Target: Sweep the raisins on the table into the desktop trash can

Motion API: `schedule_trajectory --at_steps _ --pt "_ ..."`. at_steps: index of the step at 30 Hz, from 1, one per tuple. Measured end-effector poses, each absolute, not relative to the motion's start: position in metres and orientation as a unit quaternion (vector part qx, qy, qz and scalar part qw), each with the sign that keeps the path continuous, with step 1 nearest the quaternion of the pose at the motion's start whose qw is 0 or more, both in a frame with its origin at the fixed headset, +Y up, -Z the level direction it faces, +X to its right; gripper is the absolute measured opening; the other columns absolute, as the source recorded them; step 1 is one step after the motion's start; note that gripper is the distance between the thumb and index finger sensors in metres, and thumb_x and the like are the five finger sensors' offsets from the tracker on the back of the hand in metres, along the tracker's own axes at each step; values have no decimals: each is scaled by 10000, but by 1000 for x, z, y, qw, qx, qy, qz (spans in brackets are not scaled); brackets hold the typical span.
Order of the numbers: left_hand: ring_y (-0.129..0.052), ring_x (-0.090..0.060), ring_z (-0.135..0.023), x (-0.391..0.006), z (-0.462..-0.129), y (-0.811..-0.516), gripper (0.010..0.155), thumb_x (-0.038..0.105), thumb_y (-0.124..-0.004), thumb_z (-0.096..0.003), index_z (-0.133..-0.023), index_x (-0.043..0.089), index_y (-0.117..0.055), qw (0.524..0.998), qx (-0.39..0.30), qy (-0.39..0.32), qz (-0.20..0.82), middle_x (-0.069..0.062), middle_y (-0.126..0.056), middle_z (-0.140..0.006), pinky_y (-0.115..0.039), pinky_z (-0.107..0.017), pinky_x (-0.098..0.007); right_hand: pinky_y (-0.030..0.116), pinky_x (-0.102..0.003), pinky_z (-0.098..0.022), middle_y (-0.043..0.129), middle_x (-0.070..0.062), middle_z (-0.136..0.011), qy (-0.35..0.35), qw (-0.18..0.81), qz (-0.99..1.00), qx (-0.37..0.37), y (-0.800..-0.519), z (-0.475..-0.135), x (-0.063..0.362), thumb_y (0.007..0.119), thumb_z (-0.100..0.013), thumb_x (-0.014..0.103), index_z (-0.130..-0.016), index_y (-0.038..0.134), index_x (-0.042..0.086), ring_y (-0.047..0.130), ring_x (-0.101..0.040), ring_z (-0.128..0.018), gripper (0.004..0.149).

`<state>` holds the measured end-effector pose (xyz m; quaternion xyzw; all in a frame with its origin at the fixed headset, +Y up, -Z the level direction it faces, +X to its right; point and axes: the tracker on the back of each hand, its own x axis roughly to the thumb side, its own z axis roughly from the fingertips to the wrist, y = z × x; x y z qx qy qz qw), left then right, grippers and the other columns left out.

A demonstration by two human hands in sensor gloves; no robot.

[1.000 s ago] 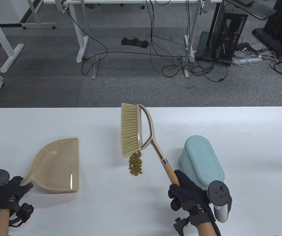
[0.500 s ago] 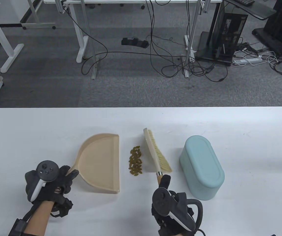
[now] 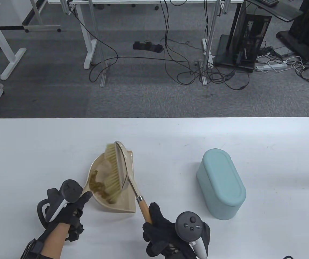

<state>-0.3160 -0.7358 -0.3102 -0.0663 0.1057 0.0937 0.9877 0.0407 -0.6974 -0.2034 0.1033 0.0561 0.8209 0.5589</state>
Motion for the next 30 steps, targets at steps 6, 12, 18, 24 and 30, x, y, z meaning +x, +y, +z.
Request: schedule_trajectory --at_steps 6,12,18,24,30 --pt "-1043 -41 -158 -322 -308 -747 672 644 -654 -466 -936 178 -766 985 -73 110 115 -30 -1014 -527 -900 -170 -321 879 -325 -182 930 -173 -552 -145 354 916 118 -685 -210 65 738 -513 371 -1062 503 -5 956 -92 -72 706" --pt "-1048 -46 -173 -328 -307 -759 676 648 -648 -465 -937 178 -764 979 -87 117 140 -30 -1010 -537 -903 -183 -327 873 -346 -261 920 -154 -602 -202 3 973 107 -704 -224 72 724 -509 378 -1079 518 75 962 -107 -151 677" --pt "-1051 -46 -176 -331 -308 -763 678 654 -643 -465 -936 180 -764 978 -95 117 147 -27 -1011 -537 -904 -186 -327 862 -367 -284 920 -156 -623 -140 -83 981 103 -736 -240 69 749 -496 376 -1088 530 99 959 -128 -169 689" --pt "-1051 -54 -190 -333 -310 -764 681 654 -636 -469 -943 179 -756 978 -99 112 147 -32 -1005 -547 -902 -199 -332 859 -434 -333 912 -198 -684 -34 -83 989 115 -751 -245 55 812 -458 358 -1067 542 27 1017 -215 -278 745" --pt "-1053 -61 -196 -336 -310 -767 682 654 -633 -471 -944 179 -757 977 -98 110 156 -36 -1004 -551 -902 -205 -336 824 -506 -431 878 -254 -828 103 -145 975 136 -771 -244 34 806 -493 391 -1095 406 15 1032 -287 -416 815"
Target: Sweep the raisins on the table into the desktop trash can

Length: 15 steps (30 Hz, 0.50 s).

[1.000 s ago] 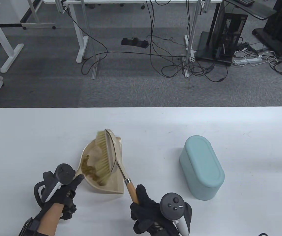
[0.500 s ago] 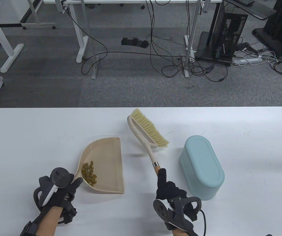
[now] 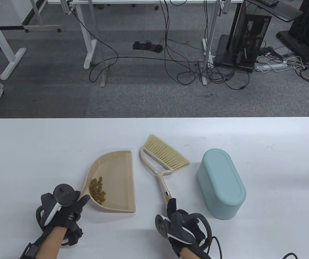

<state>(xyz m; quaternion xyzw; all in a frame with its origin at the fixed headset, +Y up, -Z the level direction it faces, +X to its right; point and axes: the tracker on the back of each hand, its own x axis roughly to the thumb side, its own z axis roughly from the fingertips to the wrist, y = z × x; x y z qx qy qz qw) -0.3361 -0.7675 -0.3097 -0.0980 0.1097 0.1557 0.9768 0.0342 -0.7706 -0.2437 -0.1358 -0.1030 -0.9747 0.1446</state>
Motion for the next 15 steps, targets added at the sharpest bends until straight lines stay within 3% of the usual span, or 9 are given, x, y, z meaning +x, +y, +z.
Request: schedule_trajectory --at_steps 4,8,12,14,15 --pt "-1053 -62 -201 -336 -309 -766 682 654 -628 -475 -948 180 -755 977 -99 111 155 -37 -1004 -555 -902 -208 -337 823 -510 -428 876 -320 -784 -100 137 -974 -150 -775 -244 29 802 -484 350 -1077 428 -10 1024 -310 -359 788" --pt "-1053 -65 -204 -339 -309 -767 681 655 -629 -474 -949 183 -753 975 -100 111 163 -36 -1002 -558 -901 -213 -338 808 -522 -448 817 -320 -868 -123 105 -979 -127 -770 -246 37 782 -505 382 -1102 398 40 1016 -306 -400 789" --pt "-1053 -69 -203 -339 -309 -768 682 653 -630 -473 -948 179 -754 976 -97 109 161 -42 -1002 -556 -900 -211 -342 758 -573 -499 657 -352 -990 32 90 -988 -118 -744 -244 58 788 -461 565 -1131 375 103 986 -359 -519 912" --pt "-1053 -69 -204 -339 -309 -768 682 652 -629 -474 -949 179 -753 976 -99 109 163 -40 -1001 -557 -900 -213 -342 749 -581 -504 596 -347 -1020 124 37 -987 -99 -725 -240 72 802 -431 575 -1121 397 113 973 -375 -556 924" --pt "-1053 -70 -205 -339 -309 -768 682 653 -629 -473 -949 180 -751 975 -99 109 164 -41 -1001 -558 -899 -213 -342 750 -586 -489 473 -370 -1056 143 9 -986 -87 -717 -238 78 807 -429 581 -1125 388 125 950 -399 -594 932"
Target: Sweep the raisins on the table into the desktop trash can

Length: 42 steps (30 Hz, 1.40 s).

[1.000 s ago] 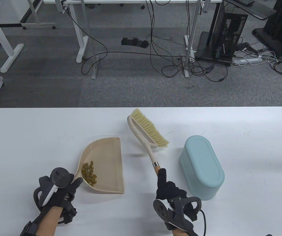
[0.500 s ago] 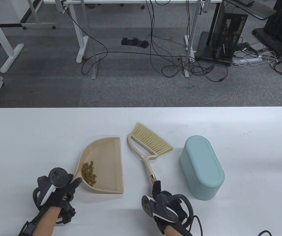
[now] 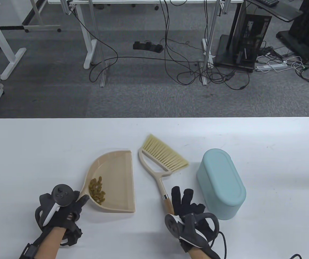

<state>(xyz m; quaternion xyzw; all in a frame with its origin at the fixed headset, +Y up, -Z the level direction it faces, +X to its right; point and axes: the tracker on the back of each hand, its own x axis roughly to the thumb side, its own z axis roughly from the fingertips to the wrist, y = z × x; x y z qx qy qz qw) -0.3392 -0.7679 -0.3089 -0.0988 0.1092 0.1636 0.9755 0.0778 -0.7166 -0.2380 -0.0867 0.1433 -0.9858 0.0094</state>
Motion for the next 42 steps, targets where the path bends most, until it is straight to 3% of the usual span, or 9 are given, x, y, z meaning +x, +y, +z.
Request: schedule_trajectory --at_steps 2,4,6,8,12,15,21,23,42 --pt "-1052 -70 -206 -339 -309 -768 682 653 -629 -473 -947 178 -753 975 -100 109 164 -40 -1000 -557 -899 -213 -343 753 -582 -478 257 -341 -1105 195 -12 -979 -55 -698 -235 93 801 -434 595 -1137 297 164 893 -438 -695 966" --pt "-1052 -71 -204 -339 -308 -768 684 653 -627 -471 -947 179 -752 976 -95 109 161 -41 -1000 -556 -899 -213 -344 698 -585 -556 125 -281 -1127 208 -34 -977 4 -685 -235 112 783 -444 613 -1139 218 221 681 -519 -907 978" --pt "-1052 -70 -202 -339 -308 -768 684 653 -627 -470 -946 179 -752 976 -95 109 161 -41 -1000 -554 -899 -211 -344 404 -675 -696 -64 -178 -1121 194 -112 -973 55 -676 -238 138 799 -463 574 -1131 151 270 155 -471 -1081 979" --pt "-1051 -71 -203 -338 -308 -768 685 654 -626 -471 -947 177 -751 976 -95 109 161 -41 -1000 -554 -898 -212 -344 250 -732 -712 -75 -134 -1130 197 -144 -965 101 -671 -244 166 814 -460 569 -1130 135 293 40 -442 -1090 993" --pt "-1051 -72 -204 -339 -308 -768 684 654 -629 -470 -945 179 -753 975 -100 109 166 -40 -1000 -554 -898 -213 -345 155 -754 -687 11 -144 -1166 134 -41 -984 107 -673 -260 195 792 -460 589 -1139 154 273 58 -447 -1094 984" --pt "-1051 -72 -205 -339 -308 -768 685 656 -627 -469 -946 180 -752 975 -99 109 165 -40 -999 -555 -898 -214 -345 96 -761 -680 19 -134 -1188 41 -78 -992 89 -687 -272 202 785 -476 590 -1144 147 305 37 -440 -1107 966" --pt "-1051 -71 -205 -339 -308 -768 686 657 -627 -469 -946 180 -752 974 -100 111 168 -39 -999 -556 -897 -215 -345 213 -774 -691 107 -138 -1207 6 -93 -993 73 -714 -284 202 772 -486 573 -1148 212 334 120 -456 -1120 899" --pt "-1050 -71 -205 -339 -308 -767 686 657 -627 -469 -946 180 -752 975 -100 111 167 -39 -998 -556 -897 -214 -344 248 -779 -680 188 -144 -1215 53 -107 -991 64 -714 -284 203 785 -476 557 -1150 297 321 212 -466 -1115 865" --pt "-1049 -71 -204 -338 -307 -768 689 661 -623 -464 -943 183 -752 973 -101 119 167 -36 -998 -553 -897 -216 -345 272 -765 -668 292 -136 -1227 100 -154 -982 54 -718 -280 212 739 -502 566 -1164 358 301 265 -463 -1114 808"
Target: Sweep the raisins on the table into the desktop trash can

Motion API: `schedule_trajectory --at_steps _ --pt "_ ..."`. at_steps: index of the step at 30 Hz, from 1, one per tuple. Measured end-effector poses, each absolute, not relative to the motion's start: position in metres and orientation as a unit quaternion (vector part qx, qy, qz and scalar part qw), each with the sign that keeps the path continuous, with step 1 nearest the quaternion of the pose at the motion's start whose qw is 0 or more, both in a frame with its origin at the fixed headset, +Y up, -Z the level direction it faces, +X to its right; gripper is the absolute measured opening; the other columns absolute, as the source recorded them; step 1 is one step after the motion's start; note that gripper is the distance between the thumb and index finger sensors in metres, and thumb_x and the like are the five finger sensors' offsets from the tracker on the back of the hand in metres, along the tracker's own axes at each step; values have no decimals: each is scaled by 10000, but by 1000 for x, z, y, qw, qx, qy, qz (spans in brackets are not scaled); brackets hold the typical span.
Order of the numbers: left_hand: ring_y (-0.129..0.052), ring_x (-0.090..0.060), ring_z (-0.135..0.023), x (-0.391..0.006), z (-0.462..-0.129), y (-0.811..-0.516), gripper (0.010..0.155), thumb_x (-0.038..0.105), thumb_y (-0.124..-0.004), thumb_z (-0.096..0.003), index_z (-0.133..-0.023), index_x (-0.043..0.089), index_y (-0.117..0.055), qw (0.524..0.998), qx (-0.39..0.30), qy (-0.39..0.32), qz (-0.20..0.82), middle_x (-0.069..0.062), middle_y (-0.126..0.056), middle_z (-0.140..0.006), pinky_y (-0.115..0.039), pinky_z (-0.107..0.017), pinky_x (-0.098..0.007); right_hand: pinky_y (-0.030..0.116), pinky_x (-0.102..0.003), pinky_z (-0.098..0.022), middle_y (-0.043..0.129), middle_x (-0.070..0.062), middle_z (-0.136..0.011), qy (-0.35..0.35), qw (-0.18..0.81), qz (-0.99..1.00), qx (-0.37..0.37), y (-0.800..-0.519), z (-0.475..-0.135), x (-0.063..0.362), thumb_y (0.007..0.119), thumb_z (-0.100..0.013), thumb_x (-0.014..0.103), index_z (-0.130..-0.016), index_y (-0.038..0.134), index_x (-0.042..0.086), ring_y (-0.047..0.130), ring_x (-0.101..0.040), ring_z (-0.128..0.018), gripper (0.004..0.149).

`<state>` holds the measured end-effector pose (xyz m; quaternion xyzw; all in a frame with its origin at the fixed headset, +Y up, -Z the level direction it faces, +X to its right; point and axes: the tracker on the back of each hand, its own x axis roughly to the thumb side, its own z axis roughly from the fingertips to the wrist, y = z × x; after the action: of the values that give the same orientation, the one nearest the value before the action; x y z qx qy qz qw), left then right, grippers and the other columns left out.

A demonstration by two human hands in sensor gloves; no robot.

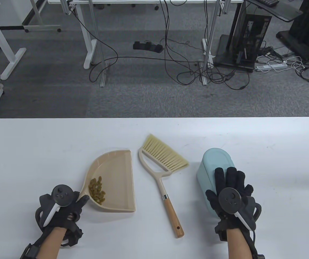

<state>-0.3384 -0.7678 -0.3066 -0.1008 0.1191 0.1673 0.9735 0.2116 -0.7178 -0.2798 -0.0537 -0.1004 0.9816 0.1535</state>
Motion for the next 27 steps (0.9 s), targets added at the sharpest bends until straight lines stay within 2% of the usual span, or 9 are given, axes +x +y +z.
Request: schedule_trajectory --at_steps 6,9,12,15,21,27 --pt "-1049 -70 -205 -338 -306 -768 689 661 -619 -465 -943 183 -749 973 -99 124 169 -33 -996 -554 -897 -216 -344 446 -779 -626 578 -182 -1145 -174 330 926 -60 -700 -272 236 743 -504 571 -1102 565 155 530 -525 -1049 750" --pt "-1049 -68 -204 -337 -305 -768 689 662 -617 -464 -941 183 -749 973 -98 127 167 -32 -996 -552 -897 -214 -342 563 -709 -603 696 -208 -1051 -229 428 870 -83 -694 -265 256 702 -525 582 -1048 645 125 684 -532 -935 697" --pt "-1048 -67 -205 -337 -304 -769 691 662 -614 -465 -942 180 -748 972 -98 130 168 -31 -994 -554 -897 -215 -342 665 -625 -535 773 -217 -953 -266 499 816 -123 -691 -255 279 660 -563 531 -1017 664 95 805 -497 -793 629" --pt "-1048 -70 -207 -336 -304 -769 687 660 -614 -464 -933 178 -753 972 -98 132 167 -32 -993 -556 -895 -217 -344 707 -579 -498 802 -203 -918 -266 518 802 -134 -697 -250 292 621 -587 516 -1028 641 90 851 -464 -728 614" --pt "-1047 -49 -215 -340 -303 -772 682 672 -615 -458 -910 185 -769 968 -91 134 191 6 -995 -562 -897 -222 -321 705 -572 -503 787 -199 -925 -270 500 811 -137 -696 -250 289 590 -597 507 -1039 618 92 844 -459 -730 607" --pt "-1058 -67 -283 -344 -300 -770 661 609 -690 -469 -923 130 -726 925 -72 159 337 1 -990 -623 -899 -275 -330 695 -577 -512 775 -199 -935 -273 488 818 -133 -697 -250 285 584 -599 505 -1051 597 93 831 -462 -743 611"
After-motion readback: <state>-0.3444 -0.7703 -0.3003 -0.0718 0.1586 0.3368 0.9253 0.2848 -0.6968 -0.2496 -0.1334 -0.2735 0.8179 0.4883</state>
